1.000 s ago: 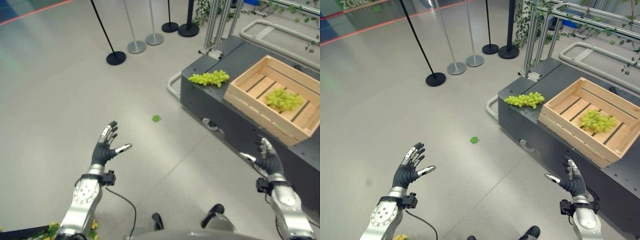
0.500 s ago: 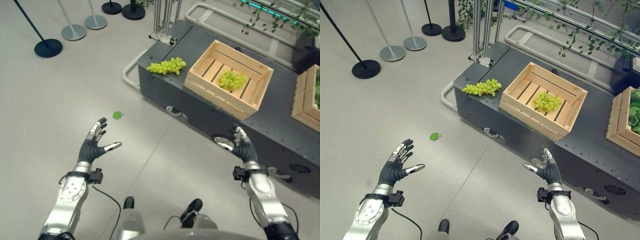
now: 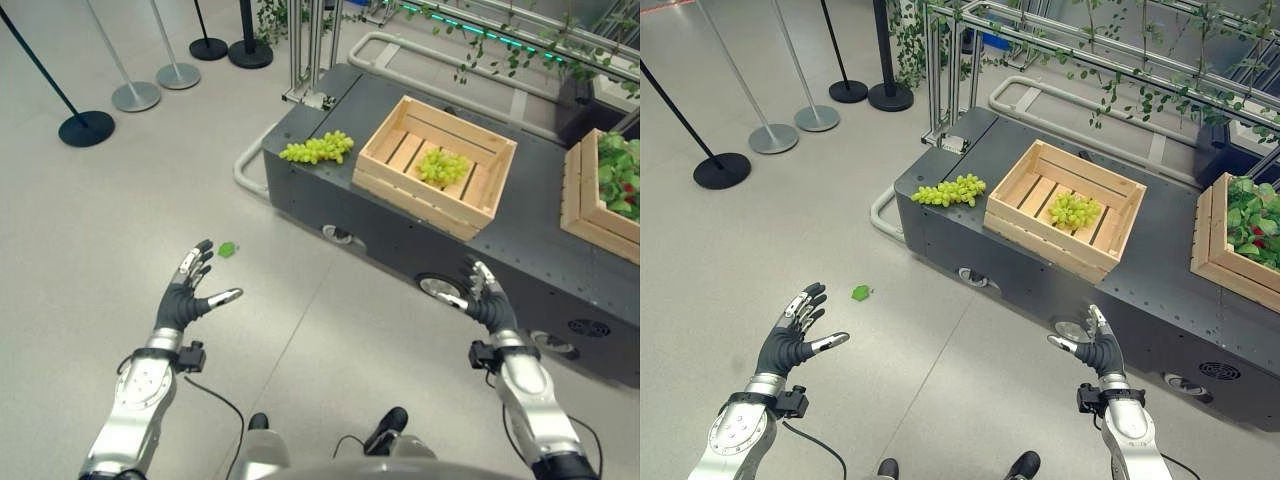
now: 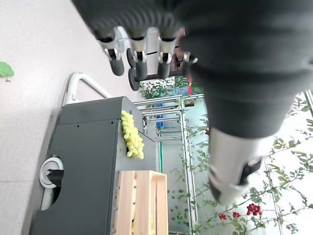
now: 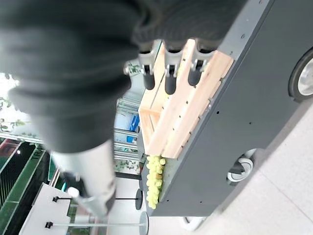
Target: Pick up the fruits from the basket on one side to the basket on the other side
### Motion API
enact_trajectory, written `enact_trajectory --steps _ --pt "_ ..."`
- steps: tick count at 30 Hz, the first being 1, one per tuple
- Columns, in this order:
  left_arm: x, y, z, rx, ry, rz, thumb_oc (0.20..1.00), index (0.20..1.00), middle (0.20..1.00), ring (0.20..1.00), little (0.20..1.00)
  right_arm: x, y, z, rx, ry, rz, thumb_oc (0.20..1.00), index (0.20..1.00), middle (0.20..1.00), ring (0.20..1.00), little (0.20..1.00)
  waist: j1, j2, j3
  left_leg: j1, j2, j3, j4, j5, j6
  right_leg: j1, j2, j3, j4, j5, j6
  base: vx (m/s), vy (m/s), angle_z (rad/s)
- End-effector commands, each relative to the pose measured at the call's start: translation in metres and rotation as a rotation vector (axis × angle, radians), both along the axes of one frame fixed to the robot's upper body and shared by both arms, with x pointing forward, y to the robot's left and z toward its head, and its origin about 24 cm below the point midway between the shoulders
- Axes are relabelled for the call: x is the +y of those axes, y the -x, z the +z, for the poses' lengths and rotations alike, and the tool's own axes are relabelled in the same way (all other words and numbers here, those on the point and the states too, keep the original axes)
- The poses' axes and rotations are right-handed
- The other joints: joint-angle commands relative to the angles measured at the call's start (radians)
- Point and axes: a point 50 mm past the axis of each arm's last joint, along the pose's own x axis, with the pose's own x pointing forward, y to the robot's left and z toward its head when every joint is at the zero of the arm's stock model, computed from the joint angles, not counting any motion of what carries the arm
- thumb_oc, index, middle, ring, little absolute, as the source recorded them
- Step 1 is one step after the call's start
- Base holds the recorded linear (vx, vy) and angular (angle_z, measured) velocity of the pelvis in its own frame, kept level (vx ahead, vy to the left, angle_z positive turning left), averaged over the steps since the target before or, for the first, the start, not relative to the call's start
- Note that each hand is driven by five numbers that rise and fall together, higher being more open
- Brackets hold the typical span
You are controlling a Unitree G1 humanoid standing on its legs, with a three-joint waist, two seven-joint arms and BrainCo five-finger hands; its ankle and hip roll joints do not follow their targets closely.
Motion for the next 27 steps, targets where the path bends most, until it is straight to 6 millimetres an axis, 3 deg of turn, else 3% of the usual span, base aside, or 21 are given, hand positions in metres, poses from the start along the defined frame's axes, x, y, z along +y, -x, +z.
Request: enact_trajectory --steps 1,8,11,13,14,15,18,20,22,24,25,27 --pt "0.001 -0.004 0.013 -0.086 -0.015 0.019 1.000 1.000 1.000 1.000 1.000 -0.015 -0.006 0.028 -0.121 0.043 -0.026 1.000 1.000 1.000 1.000 1.000 -0.021 0.011 -0.024 0.001 -0.031 0.005 -0.036 0.024 0.060 -0.013 -0.078 0.002 -0.027 0.238 0.155 0.00 0.059 -0.05" --pt "0.010 0.000 0.011 -0.073 -0.001 0.059 1.000 1.000 1.000 1.000 1.000 -0.019 -0.001 0.021 -0.090 0.025 -0.049 1.000 1.000 1.000 1.000 1.000 -0.085 -0.014 -0.015 0.004 -0.044 0.068 0.083 -0.044 0.069 -0.029 -0.060 0.109 -0.060 0.251 0.155 -0.02 0.105 -0.28" --pt "0.018 0.002 0.010 -0.067 -0.015 0.111 1.000 1.000 1.000 1.000 1.000 -0.018 -0.006 0.025 -0.106 0.008 -0.046 1.000 1.000 1.000 1.000 1.000 -0.118 -0.016 0.030 0.004 -0.049 0.112 0.101 -0.049 0.082 -0.138 -0.029 0.169 0.014 0.293 0.155 -0.15 0.187 -0.64" --pt "0.020 0.003 0.010 -0.064 -0.020 0.127 1.000 1.000 1.000 1.000 1.000 -0.017 -0.007 0.026 -0.115 0.003 -0.044 1.000 1.000 1.000 1.000 1.000 -0.121 -0.012 0.042 0.006 -0.053 0.133 0.083 -0.037 0.088 -0.185 -0.010 0.173 0.063 0.298 0.155 -0.15 0.222 -0.81" --pt "0.024 0.004 0.010 -0.062 -0.028 0.145 1.000 1.000 1.000 1.000 1.000 -0.017 -0.008 0.026 -0.119 -0.010 -0.053 1.000 1.000 1.000 1.000 1.000 -0.116 0.005 0.048 0.011 -0.063 0.148 0.045 -0.026 0.096 -0.214 0.012 0.122 0.118 0.291 0.155 -0.17 0.325 -0.85" --pt "0.023 0.004 0.009 -0.059 -0.027 0.145 1.000 1.000 1.000 1.000 1.000 -0.018 -0.007 0.024 -0.111 -0.018 -0.060 1.000 1.000 1.000 1.000 1.000 -0.119 0.006 0.034 0.013 -0.082 0.151 0.018 -0.015 0.102 -0.190 0.017 0.106 0.091 0.279 0.155 -0.10 0.290 -1.17" --pt "0.025 0.008 0.007 -0.051 -0.022 0.157 1.000 1.000 1.000 1.000 1.000 -0.021 -0.002 0.019 -0.085 -0.012 -0.069 1.000 1.000 1.000 1.000 1.000 -0.127 0.016 0.013 0.025 -0.106 0.168 -0.036 0.010 0.108 -0.159 -0.007 0.077 0.052 0.271 0.155 -0.03 0.114 -0.66" --pt "0.024 0.008 0.005 -0.049 -0.004 0.166 1.000 1.000 1.000 1.000 1.000 -0.026 0.002 0.016 -0.065 0.000 -0.094 1.000 1.000 1.000 1.000 1.000 -0.114 0.043 -0.010 0.032 -0.101 0.205 -0.066 0.029 0.103 -0.084 -0.129 0.013 0.012 0.285 0.155 -0.08 0.046 -0.21" --pt "0.022 0.008 0.004 -0.047 0.000 0.160 1.000 1.000 1.000 1.000 1.000 -0.026 0.001 0.015 -0.058 0.013 -0.091 1.000 1.000 1.000 1.000 1.000 -0.111 0.061 -0.026 0.033 -0.094 0.221 -0.077 0.034 0.102 -0.024 -0.172 -0.012 0.014 0.280 0.155 -0.04 -0.021 -0.07" --pt "0.019 0.006 0.003 -0.046 0.007 0.156 1.000 1.000 1.000 1.000 1.000 -0.026 0.001 0.015 -0.057 0.014 -0.088 1.000 1.000 1.000 1.000 1.000 -0.114 0.064 -0.042 0.028 -0.088 0.242 -0.072 0.033 0.102 0.019 -0.180 -0.005 0.025 0.256 0.155 0.01 -0.025 -0.03" --pt "0.018 0.005 0.001 -0.038 0.012 0.160 1.000 1.000 1.000 1.000 1.000 -0.024 0.000 0.014 -0.053 0.011 -0.078 1.000 1.000 1.000 1.000 1.000 -0.110 0.058 -0.051 0.030 -0.085 0.258 -0.070 0.029 0.102 0.035 -0.157 -0.016 0.027 0.213 0.155 0.02 -0.032 -0.26" --pt "0.018 0.006 -0.001 -0.032 0.015 0.164 1.000 1.000 1.000 1.000 1.000 -0.024 0.000 0.015 -0.055 0.012 -0.077 1.000 1.000 1.000 1.000 1.000 -0.109 0.057 -0.050 0.039 -0.083 0.270 -0.067 0.028 0.099 0.024 -0.146 -0.014 0.043 0.208 0.155 0.05 -0.097 -0.65"
